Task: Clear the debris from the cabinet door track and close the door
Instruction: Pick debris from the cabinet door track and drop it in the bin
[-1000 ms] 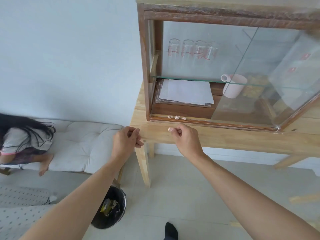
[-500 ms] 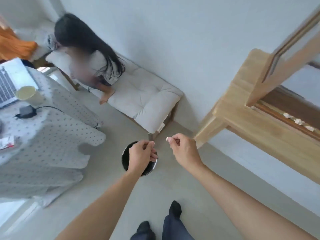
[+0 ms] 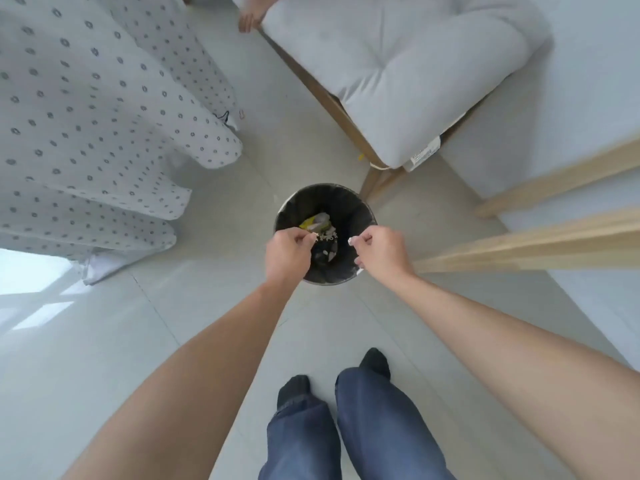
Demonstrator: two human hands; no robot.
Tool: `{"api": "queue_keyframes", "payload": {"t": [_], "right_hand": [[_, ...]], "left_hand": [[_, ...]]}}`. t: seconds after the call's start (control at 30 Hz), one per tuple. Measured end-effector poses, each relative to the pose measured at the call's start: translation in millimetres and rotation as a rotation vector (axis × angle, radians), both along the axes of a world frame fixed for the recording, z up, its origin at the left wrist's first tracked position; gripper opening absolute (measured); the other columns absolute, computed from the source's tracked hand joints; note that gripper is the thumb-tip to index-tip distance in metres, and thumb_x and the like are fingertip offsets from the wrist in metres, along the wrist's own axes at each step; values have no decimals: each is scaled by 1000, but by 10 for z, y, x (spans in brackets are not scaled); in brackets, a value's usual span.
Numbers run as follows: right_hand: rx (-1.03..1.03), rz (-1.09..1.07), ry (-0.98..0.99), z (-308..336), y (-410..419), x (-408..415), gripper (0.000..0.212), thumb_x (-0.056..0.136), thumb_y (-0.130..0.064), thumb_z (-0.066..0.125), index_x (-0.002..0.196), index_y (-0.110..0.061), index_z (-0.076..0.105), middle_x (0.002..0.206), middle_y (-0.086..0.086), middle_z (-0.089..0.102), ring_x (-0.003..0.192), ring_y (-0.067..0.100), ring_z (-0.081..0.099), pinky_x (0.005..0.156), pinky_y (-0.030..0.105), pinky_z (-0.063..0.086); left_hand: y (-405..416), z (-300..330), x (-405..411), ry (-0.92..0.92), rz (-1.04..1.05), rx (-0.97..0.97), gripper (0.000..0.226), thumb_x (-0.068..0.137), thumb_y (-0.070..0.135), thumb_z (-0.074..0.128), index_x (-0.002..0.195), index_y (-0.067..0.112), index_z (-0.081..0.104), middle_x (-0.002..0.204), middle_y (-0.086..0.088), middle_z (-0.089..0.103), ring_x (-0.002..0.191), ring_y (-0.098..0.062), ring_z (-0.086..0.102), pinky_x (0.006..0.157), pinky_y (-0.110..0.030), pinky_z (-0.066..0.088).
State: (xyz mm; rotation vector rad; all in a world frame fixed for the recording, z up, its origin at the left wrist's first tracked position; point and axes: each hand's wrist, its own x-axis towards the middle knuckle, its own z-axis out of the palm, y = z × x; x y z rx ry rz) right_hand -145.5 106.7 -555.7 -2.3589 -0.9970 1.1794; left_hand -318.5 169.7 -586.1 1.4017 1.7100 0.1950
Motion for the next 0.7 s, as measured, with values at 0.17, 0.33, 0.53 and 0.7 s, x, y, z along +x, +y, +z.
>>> {"api": "queue_keyframes", "payload": {"t": [0.17, 0.33, 0.53, 0.7], "right_hand": [[-92, 89, -1, -721, 32, -39, 33, 98, -22, 67, 127, -7, 72, 115, 13, 80, 115, 34, 70, 101, 42, 56], [-65, 132, -23, -478, -97, -50, 51, 99, -37, 64, 145, -14, 60, 138, 9, 71, 128, 30, 65, 107, 40, 51], [-23, 137, -23, 691, -254, 36, 56, 98, -45, 62, 147, -18, 57, 145, 7, 66, 130, 26, 63, 108, 41, 49], [88, 89, -84, 2120, -358, 109, 55, 99, -48, 61, 147, -21, 57, 143, 3, 66, 126, 22, 65, 106, 39, 50]], "left_hand": [[14, -727, 13, 37, -82, -118, 30, 104, 29, 66, 129, 15, 74, 99, -6, 80, 92, -32, 78, 88, -43, 65], [-120, -514, -203, 121, -197, -99, 44, 105, 35, 63, 143, 12, 61, 99, -2, 76, 96, -27, 71, 79, -32, 51], [-94, 814, -374, 182, -330, -8, 63, 103, 45, 63, 159, 20, 50, 131, -3, 75, 120, -29, 69, 89, -35, 51], [1, 2308, -238, 180, -429, 130, 64, 99, 52, 66, 155, 24, 54, 130, 1, 73, 119, -26, 69, 91, -39, 53]]}}
